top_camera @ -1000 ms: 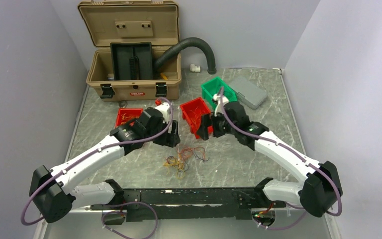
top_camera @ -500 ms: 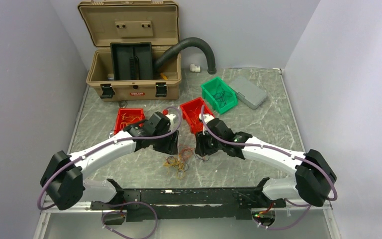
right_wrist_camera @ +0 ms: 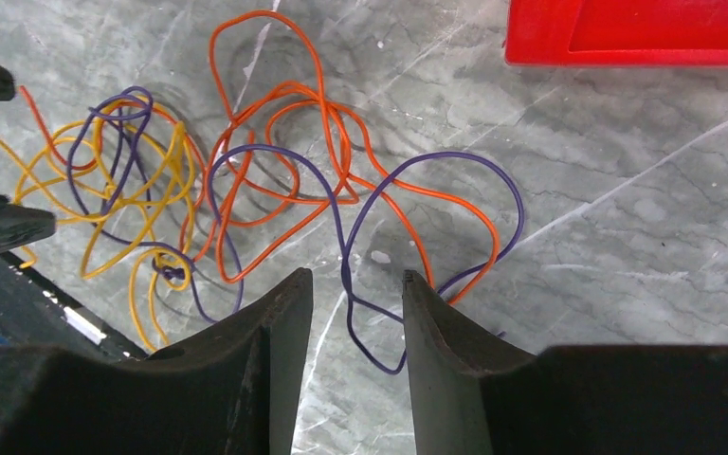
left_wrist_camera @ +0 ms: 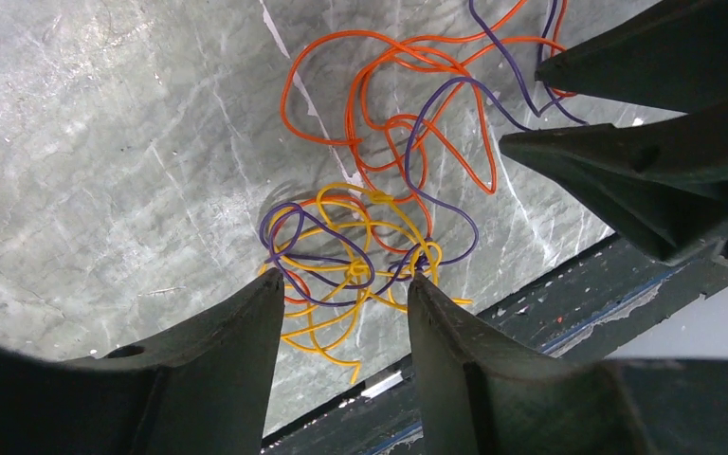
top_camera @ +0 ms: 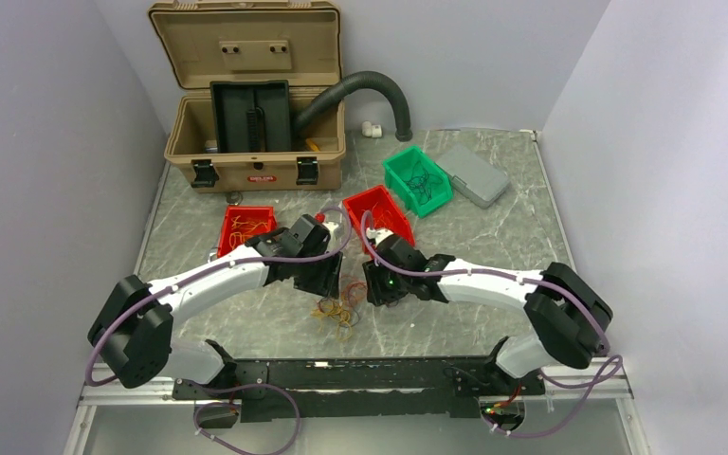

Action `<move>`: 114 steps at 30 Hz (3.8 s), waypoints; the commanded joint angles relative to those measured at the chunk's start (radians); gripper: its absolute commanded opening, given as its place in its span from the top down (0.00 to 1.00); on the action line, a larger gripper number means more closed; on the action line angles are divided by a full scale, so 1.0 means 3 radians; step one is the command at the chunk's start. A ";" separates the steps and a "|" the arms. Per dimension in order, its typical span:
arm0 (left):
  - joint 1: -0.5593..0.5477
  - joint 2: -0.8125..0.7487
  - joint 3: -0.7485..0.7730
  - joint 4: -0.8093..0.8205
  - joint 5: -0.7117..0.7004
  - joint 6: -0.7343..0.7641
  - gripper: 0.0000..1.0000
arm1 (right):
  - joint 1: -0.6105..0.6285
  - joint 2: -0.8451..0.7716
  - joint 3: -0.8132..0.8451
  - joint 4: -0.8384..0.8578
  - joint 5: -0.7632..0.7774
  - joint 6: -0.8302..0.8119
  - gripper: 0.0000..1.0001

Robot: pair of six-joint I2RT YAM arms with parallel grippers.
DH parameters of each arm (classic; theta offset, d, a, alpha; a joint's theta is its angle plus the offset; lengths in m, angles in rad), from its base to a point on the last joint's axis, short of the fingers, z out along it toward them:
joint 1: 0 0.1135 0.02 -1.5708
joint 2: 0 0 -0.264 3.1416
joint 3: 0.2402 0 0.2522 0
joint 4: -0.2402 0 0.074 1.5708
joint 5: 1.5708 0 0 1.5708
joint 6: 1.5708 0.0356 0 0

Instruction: Untangle the cables

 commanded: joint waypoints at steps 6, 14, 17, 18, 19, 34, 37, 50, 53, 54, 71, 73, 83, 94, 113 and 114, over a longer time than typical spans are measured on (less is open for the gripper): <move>-0.0002 0.0018 0.0106 -0.0066 -0.0041 0.0022 0.46 | 0.0073 0.0197 -0.0096 0.0268 0.0090 0.0100 0.76; 0.0086 0.0378 0.0425 0.0065 -0.0039 0.0085 0.47 | 0.0081 -0.0357 -0.0246 0.0074 0.0325 0.0177 1.00; 0.0108 0.0602 0.0575 0.0113 -0.0036 0.0108 0.49 | 0.0079 -0.0580 -0.0344 0.0115 0.0290 0.0202 1.00; 0.0112 0.0681 0.0631 0.0109 -0.0048 0.0119 0.50 | 0.0079 -0.0592 -0.0367 0.0149 0.0275 0.0202 1.00; 0.0120 0.0762 0.0693 0.0096 -0.0050 0.0137 0.52 | 0.0081 -0.0576 -0.0365 0.0165 0.0270 0.0205 1.00; 0.0070 0.1314 0.0627 0.0316 0.0069 0.0102 0.47 | 0.0080 -0.0672 -0.0298 0.0027 0.0365 0.0200 1.00; -0.0014 0.1424 0.0662 0.0238 -0.0127 0.0016 0.48 | 0.0079 -0.0753 -0.0310 -0.0017 0.0405 0.0217 1.00; -0.0096 0.1410 0.0574 -0.0145 -0.1349 -0.0386 1.00 | 0.0073 -0.1614 -0.0485 -0.0749 0.1350 0.0828 1.00; -0.0005 0.1188 0.0518 -0.0308 -0.1593 -0.0418 1.00 | 0.0071 -0.1822 -0.0436 -0.1306 0.1898 0.1231 1.00; 0.0065 0.1094 0.0489 -0.0331 -0.1617 -0.0423 1.00 | 0.0069 -0.1881 -0.0421 -0.1472 0.2063 0.1369 1.00; 0.0394 -0.0653 0.0534 -0.1007 -0.2363 -0.0560 1.00 | 0.0062 -0.2348 -0.0063 -0.2743 0.3329 0.2498 1.00; 0.0410 -0.0752 0.0525 -0.0991 -0.2377 -0.0541 1.00 | 0.0064 -0.2390 -0.0004 -0.2795 0.3421 0.2436 1.00; 0.0413 -0.0759 0.0260 -0.0257 -0.1097 0.0028 0.99 | 0.0065 -0.2793 0.0016 -0.1932 0.2961 0.1240 1.00; 0.0173 0.0106 0.0421 0.0289 -0.0159 0.0100 0.37 | 0.0066 -0.2575 0.0019 -0.1761 0.2706 0.1119 1.00; -0.0197 0.1506 0.1015 -0.0212 -0.0922 -0.0047 1.00 | 0.0062 -0.2610 0.0076 -0.2185 0.3063 0.1512 1.00; -0.0183 0.1392 0.0957 -0.0276 -0.1056 -0.0101 1.00 | 0.0060 -0.2559 0.0132 -0.2533 0.3264 0.2000 1.00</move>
